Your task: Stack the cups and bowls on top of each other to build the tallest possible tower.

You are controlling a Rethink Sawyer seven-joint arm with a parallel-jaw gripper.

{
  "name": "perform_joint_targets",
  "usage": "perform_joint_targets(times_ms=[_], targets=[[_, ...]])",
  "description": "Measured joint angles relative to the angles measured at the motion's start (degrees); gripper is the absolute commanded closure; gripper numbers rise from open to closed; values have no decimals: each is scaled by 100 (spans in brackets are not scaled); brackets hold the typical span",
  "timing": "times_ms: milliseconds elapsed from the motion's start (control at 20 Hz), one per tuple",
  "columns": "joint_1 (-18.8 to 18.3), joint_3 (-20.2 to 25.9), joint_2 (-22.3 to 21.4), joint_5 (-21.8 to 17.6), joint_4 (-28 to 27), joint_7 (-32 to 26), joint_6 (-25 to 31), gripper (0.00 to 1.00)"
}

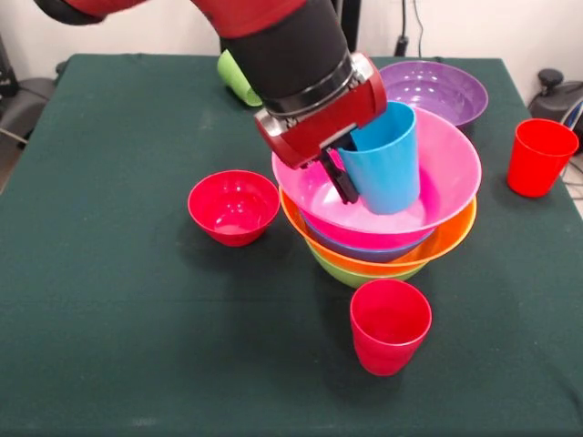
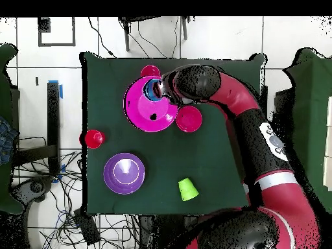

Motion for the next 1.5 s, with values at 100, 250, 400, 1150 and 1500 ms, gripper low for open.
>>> perform_joint_targets(times_ms=[100,250,400,1150,1500], targets=[[73,-126,69,-57,0,0,0,100],[124,-229,137,-104,-2,0,0,100],[208,-405,222,-173,-6,0,2,100],[410,-841,289,-178,-85,0,445,100],[422,-856,281,-179,-85,0,448,100]])
